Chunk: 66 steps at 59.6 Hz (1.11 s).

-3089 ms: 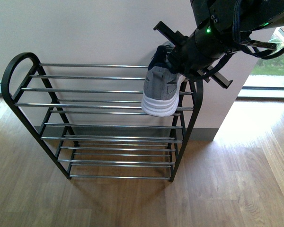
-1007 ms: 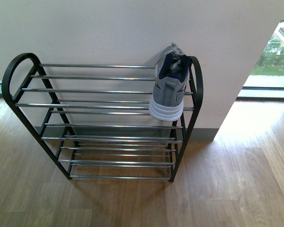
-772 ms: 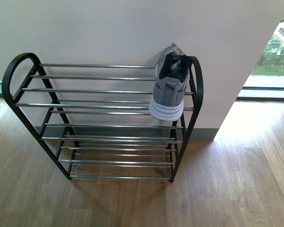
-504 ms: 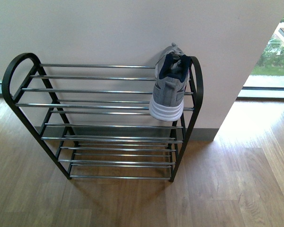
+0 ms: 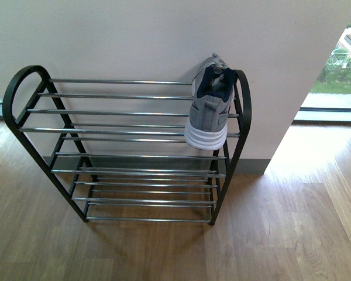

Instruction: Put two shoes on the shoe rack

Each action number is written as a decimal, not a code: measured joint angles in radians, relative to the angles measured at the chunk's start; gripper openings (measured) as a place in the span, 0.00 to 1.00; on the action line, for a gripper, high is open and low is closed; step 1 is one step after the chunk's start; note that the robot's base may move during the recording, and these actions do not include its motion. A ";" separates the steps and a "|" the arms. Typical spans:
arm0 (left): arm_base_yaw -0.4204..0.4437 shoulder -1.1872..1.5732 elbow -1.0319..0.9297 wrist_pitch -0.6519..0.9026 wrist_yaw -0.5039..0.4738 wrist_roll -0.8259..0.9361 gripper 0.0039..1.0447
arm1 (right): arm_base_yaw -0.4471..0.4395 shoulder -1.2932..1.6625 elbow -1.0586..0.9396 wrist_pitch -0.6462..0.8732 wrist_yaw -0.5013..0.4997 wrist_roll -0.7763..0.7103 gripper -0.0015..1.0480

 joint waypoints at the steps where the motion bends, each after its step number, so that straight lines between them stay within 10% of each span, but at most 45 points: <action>1: 0.000 0.000 0.000 0.000 0.000 0.000 0.01 | 0.000 -0.011 0.000 -0.011 0.000 0.000 0.02; 66: 0.000 0.000 0.000 0.000 -0.001 0.000 0.01 | 0.001 -0.489 0.000 -0.489 0.000 0.000 0.02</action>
